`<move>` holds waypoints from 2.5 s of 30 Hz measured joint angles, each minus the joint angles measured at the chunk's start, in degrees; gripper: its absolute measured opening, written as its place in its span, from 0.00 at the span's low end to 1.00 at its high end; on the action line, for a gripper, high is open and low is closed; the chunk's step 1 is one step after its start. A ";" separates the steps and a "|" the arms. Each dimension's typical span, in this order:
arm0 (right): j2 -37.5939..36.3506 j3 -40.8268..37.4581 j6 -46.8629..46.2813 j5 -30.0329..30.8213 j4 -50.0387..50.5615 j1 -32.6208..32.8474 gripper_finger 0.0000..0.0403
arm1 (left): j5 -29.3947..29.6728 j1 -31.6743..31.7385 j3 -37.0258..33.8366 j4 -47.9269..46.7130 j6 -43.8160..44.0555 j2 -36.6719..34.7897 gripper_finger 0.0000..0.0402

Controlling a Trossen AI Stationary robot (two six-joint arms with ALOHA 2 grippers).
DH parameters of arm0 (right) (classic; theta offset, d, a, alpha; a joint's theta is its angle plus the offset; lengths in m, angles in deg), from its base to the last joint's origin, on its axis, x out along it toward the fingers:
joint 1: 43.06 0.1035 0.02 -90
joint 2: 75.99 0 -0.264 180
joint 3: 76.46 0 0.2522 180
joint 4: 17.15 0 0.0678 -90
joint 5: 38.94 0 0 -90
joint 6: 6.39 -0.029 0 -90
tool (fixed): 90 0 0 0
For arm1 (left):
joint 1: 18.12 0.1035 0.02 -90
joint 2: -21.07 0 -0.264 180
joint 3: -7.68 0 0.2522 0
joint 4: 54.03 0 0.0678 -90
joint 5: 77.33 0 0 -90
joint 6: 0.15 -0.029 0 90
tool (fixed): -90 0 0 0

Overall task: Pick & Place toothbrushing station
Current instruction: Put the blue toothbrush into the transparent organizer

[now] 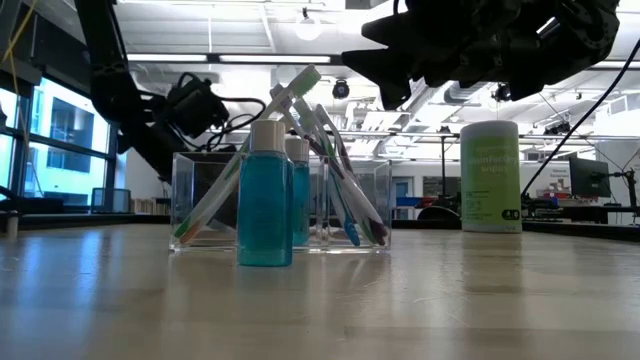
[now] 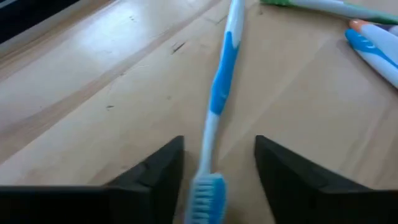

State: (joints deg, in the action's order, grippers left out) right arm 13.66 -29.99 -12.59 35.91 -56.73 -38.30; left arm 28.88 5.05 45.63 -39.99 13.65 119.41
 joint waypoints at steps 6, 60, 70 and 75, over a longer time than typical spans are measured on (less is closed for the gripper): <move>0.00 0.00 -0.24 -0.01 0.01 0.00 0.50 | 3.92 -2.87 -0.09 -0.23 0.88 0.07 0.12; -0.04 0.00 -9.29 -8.20 -5.27 5.37 0.50 | 24.80 -62.33 -0.22 43.06 -87.40 -27.95 0.01; -0.04 0.00 -17.81 -17.14 -4.66 5.66 0.50 | 4.88 -55.98 1.87 36.27 -103.85 -26.77 0.01; -0.02 0.00 -18.62 -15.94 -5.21 6.57 0.50 | 0.50 -53.22 7.90 31.62 -110.33 -21.47 0.01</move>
State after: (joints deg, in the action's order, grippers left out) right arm 13.63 -29.99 -31.21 19.97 -61.94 -31.73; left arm 29.38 -48.17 53.53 -8.37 -96.68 97.94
